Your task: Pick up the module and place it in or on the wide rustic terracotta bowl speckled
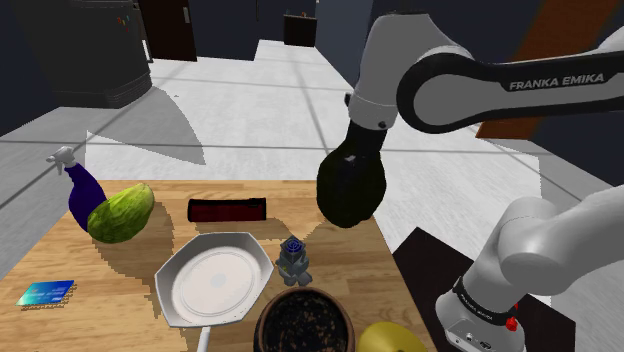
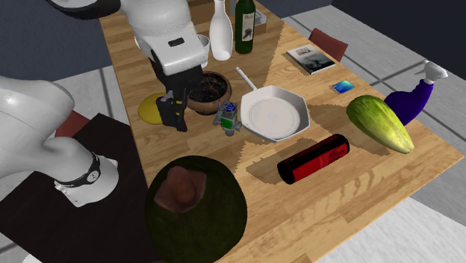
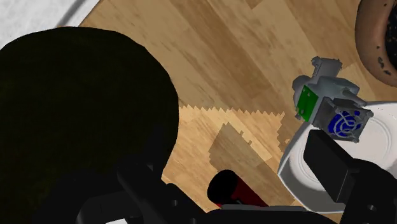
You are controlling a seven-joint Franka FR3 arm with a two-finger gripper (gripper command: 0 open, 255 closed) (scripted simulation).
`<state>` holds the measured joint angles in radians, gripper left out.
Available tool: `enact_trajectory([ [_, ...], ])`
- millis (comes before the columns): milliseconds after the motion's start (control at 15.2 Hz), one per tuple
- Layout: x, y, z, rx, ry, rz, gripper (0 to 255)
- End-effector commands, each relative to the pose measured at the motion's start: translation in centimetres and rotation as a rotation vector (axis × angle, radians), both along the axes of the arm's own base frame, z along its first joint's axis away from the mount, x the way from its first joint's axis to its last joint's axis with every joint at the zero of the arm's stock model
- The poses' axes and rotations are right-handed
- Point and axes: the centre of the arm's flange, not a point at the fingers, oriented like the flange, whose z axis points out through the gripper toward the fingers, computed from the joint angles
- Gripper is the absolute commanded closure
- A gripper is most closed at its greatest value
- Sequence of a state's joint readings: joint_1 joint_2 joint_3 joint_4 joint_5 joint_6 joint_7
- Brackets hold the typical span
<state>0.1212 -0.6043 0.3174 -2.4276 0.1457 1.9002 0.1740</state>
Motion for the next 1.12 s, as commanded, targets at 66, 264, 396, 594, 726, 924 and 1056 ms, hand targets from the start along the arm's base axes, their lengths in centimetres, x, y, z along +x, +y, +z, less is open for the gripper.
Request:
enact_trajectory([
  [66,0.1,3.5,-2.2,-0.005,0.012,0.009,0],
  [264,0.2,7.0,-4.3,-0.010,0.024,0.019,0],
  [396,0.2,9.2,-5.7,-0.013,0.032,0.026,0],
  [594,0.2,12.7,-7.8,-0.018,0.045,0.035,0],
  [726,0.1,14.9,-9.2,-0.021,0.053,0.042,0],
  [924,0.2,14.9,-10.8,-0.021,0.053,0.042,0],
  [1056,0.2,14.8,-11.8,-0.021,0.053,0.042,0],
])
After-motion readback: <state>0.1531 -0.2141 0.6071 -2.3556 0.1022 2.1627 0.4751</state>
